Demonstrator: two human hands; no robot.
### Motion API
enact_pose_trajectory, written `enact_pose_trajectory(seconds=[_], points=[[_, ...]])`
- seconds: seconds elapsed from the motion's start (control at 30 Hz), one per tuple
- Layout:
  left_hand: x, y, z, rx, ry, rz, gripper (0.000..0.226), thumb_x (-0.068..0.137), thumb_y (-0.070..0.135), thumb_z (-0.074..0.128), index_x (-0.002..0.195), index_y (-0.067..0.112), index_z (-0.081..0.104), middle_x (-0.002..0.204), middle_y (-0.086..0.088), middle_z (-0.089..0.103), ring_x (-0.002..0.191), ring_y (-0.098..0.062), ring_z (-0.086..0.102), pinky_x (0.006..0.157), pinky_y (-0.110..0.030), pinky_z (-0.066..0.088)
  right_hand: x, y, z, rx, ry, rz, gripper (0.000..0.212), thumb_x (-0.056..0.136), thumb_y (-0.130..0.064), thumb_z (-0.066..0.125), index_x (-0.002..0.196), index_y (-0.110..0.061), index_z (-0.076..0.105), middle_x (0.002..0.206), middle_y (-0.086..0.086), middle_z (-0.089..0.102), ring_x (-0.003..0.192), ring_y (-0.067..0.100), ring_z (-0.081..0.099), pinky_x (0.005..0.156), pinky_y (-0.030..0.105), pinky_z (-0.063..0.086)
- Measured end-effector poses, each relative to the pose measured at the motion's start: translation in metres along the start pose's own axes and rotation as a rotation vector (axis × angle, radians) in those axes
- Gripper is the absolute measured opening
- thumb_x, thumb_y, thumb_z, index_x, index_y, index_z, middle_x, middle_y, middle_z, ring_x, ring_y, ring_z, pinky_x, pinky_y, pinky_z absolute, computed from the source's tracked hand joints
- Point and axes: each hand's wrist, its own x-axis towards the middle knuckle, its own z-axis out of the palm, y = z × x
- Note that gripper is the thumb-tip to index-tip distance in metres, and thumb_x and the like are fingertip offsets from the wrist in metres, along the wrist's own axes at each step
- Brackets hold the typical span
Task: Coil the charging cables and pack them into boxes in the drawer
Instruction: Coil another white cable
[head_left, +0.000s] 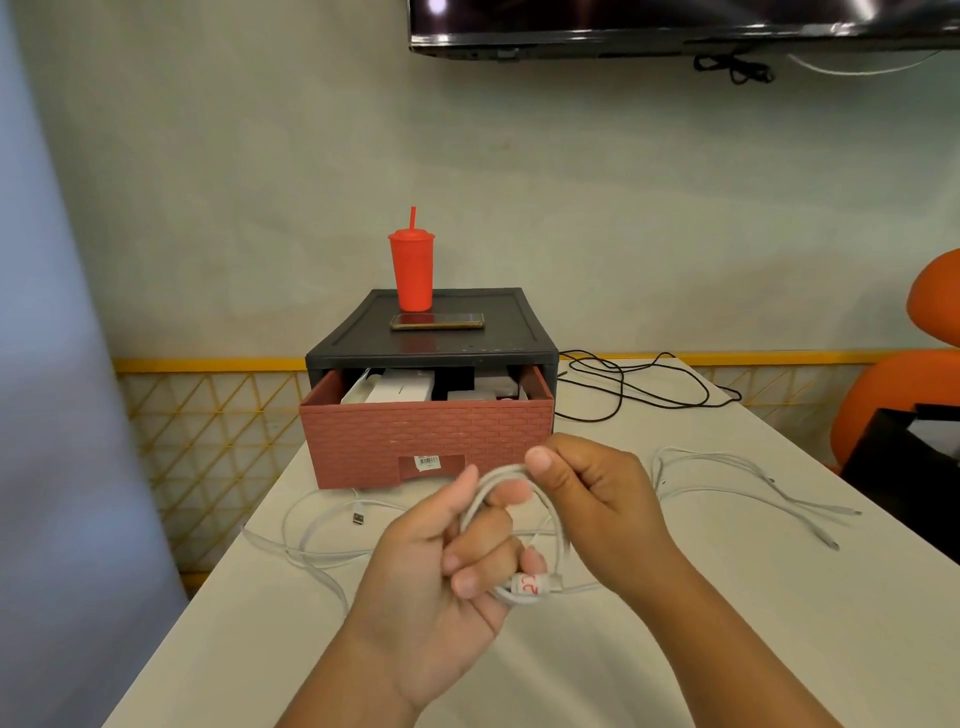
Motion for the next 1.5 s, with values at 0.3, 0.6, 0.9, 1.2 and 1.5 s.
enact_pose_trajectory(seconds=[0.3, 0.6, 0.9, 1.2, 1.5], points=[[0.005, 0.016, -0.013, -0.127, -0.115, 0.369, 0.052, 0.066, 0.020, 0.069, 0.111, -0.006, 0.064, 0.049, 0.003, 0.044, 0.043, -0.008, 0.047, 0.068, -0.027, 0.057, -0.017, 0.016, -0.006, -0.297, -0.145, 0.055, 0.058, 0.087, -0.061, 0.036, 0.090, -0.014, 0.070, 0.064, -0.011, 0.054, 0.057, 0.006, 0.048, 0.050, 0.016, 0.031], [0.018, 0.020, -0.017, 0.698, 0.115, 0.715, 0.044, 0.084, 0.024, 0.045, 0.129, 0.022, 0.045, 0.078, 0.005, 0.072, 0.087, -0.004, 0.066, 0.087, -0.026, 0.047, -0.021, 0.001, 0.007, -0.476, -0.349, -0.037, 0.022, 0.088, -0.038, 0.040, 0.083, -0.023, 0.056, 0.060, -0.013, 0.051, 0.058, 0.007, 0.045, 0.056, 0.026, 0.037], [0.026, 0.003, -0.044, 1.704, 0.153, 0.596, 0.021, 0.097, 0.031, 0.037, 0.114, 0.028, 0.050, 0.070, 0.014, 0.054, 0.069, 0.003, 0.054, 0.068, -0.022, 0.047, -0.011, -0.002, -0.011, -0.647, -0.210, -0.216, 0.028, 0.081, -0.047, 0.047, 0.070, -0.026, 0.063, 0.062, -0.014, 0.060, 0.055, 0.003, 0.051, 0.047, 0.016, 0.043], [0.014, 0.003, -0.029, 1.120, -0.068, 0.332, 0.023, 0.066, 0.047, 0.061, 0.078, 0.029, 0.069, 0.058, 0.007, 0.046, 0.054, -0.006, 0.040, 0.058, -0.016, 0.035, -0.003, -0.006, -0.024, -0.154, -0.057, 0.029, 0.010, 0.070, -0.028, 0.071, 0.064, -0.034, 0.068, 0.069, -0.013, 0.065, 0.066, 0.008, 0.059, 0.058, 0.018, 0.046], [0.008, 0.008, -0.030, 0.262, -0.248, 0.199, 0.057, 0.062, 0.035, 0.082, 0.105, 0.000, 0.069, 0.043, 0.009, 0.036, 0.037, -0.004, 0.034, 0.059, -0.024, 0.049, -0.022, 0.006, 0.001, -0.013, -0.059, 0.094, 0.025, 0.086, -0.044, 0.049, 0.098, -0.063, 0.059, 0.056, -0.016, 0.051, 0.054, 0.000, 0.045, 0.057, 0.008, 0.037]])
